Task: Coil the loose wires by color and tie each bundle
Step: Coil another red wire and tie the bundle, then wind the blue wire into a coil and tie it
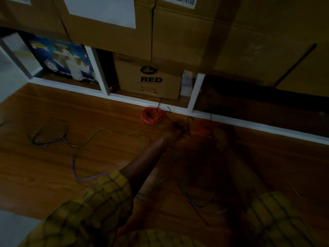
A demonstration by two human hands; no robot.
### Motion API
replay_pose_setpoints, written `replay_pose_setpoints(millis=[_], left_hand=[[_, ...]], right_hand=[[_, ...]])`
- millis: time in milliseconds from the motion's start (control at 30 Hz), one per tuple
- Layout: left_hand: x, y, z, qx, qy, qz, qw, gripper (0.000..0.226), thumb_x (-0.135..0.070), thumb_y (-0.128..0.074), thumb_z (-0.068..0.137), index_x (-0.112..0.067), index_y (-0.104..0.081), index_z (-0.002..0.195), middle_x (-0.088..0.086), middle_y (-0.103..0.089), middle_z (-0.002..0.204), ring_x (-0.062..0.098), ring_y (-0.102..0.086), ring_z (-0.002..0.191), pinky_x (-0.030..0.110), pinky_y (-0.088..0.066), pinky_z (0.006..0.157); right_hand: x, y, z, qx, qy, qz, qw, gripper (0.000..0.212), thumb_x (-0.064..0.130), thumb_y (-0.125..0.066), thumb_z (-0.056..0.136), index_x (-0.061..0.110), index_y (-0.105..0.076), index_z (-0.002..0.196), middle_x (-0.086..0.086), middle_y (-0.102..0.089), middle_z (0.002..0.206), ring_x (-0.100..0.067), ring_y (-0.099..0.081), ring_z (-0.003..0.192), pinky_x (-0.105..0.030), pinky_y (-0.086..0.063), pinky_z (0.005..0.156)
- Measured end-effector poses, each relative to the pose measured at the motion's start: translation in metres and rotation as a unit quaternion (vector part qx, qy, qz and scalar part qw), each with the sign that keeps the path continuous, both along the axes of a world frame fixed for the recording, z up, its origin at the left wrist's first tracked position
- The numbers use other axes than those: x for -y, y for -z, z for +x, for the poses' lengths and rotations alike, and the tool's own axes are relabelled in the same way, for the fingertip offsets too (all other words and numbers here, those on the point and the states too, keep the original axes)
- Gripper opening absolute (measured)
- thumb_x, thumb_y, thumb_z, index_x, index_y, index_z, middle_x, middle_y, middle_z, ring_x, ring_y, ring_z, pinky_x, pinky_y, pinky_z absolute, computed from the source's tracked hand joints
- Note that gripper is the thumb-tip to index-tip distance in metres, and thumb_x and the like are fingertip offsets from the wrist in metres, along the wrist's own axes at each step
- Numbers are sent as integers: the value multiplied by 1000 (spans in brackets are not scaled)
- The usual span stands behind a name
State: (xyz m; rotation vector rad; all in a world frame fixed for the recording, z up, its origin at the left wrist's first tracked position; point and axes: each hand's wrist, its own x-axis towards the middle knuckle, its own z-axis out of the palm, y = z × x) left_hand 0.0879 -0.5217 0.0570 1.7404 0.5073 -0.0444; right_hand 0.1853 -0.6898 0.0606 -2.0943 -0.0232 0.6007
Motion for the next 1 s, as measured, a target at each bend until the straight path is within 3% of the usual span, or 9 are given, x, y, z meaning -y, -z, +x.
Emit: replay_pose_setpoints(millis=[100, 200, 267, 367, 500, 667, 767, 867, 1000], left_hand=[[-2, 4, -7, 16, -6, -9, 1000, 15, -4, -56, 107, -2, -66, 118, 5, -68, 99, 13, -65, 80, 23, -55, 67], [-7, 5, -17, 9, -8, -26, 1000, 17, -6, -53, 108, -3, -65, 120, 10, -68, 108, 26, -68, 99, 45, -57, 96], [-14, 5, -25, 10, -18, -32, 999, 20, -8, -55, 108, -2, -65, 123, 20, -69, 121, 39, -68, 113, 56, -55, 104], [-27, 4, -42, 23, -33, -48, 998, 21, -10, -57, 107, -8, -68, 125, 23, -70, 127, 42, -67, 119, 62, -54, 104], [-51, -1, -72, 68, -61, -96, 991, 23, -12, -58, 107, -13, -67, 128, 13, -73, 124, 29, -72, 115, 43, -62, 93], [-99, -6, -122, 74, -105, -112, 985, 16, -18, -59, 108, -16, -70, 119, 6, -76, 112, 17, -73, 99, 29, -61, 82], [-139, 0, -155, 63, -156, -95, 981, 10, -17, -59, 108, -18, -68, 112, 9, -74, 113, 23, -71, 101, 31, -59, 83], [-175, 8, -187, 53, -187, -76, 978, 10, -11, -57, 109, -13, -67, 108, 17, -72, 113, 29, -69, 101, 35, -57, 84], [-216, 16, -224, 42, -221, -29, 974, 11, -2, -53, 108, 0, -63, 114, 13, -70, 103, 19, -69, 83, 22, -56, 65]], right_hand=[[-6, 7, -2, -23, 8, 18, 1000, 50, 9, -42, 109, -6, -29, 154, -24, -28, 163, -35, -25, 152, -28, -15, 117], [-14, 6, -16, -36, 54, 50, 997, 44, 3, -30, 111, -11, -26, 153, -27, -28, 162, -37, -29, 150, -29, -21, 115], [-20, 4, -31, -36, 30, 65, 997, 45, -2, -23, 110, -12, -16, 154, -28, -21, 164, -39, -22, 153, -31, -17, 118], [-30, 2, -44, 1, 0, 101, 995, 48, -6, -38, 106, -6, -30, 153, -27, -31, 161, -41, -29, 150, -36, -35, 117], [-54, -10, -65, 38, -35, 145, 988, 43, -5, -55, 99, 2, -50, 142, -18, -54, 142, -29, -55, 127, -33, -49, 98], [-108, -27, -99, -59, -64, 199, 976, 29, -4, -63, 94, 9, -65, 120, -11, -72, 112, -13, -72, 86, -18, -57, 64], [-146, -27, -119, -68, -94, 187, 975, 19, -2, -61, 96, 14, -65, 106, -9, -70, 107, -12, -69, 84, -20, -55, 64], [-182, -22, -138, -75, -115, 185, 973, 24, -2, -58, 97, 8, -62, 118, -9, -67, 108, -15, -68, 87, -19, -55, 63], [-224, -17, -161, -73, -140, 171, 973, 25, -2, -60, 96, 11, -61, 117, -8, -68, 108, -19, -66, 95, -25, -54, 73]])
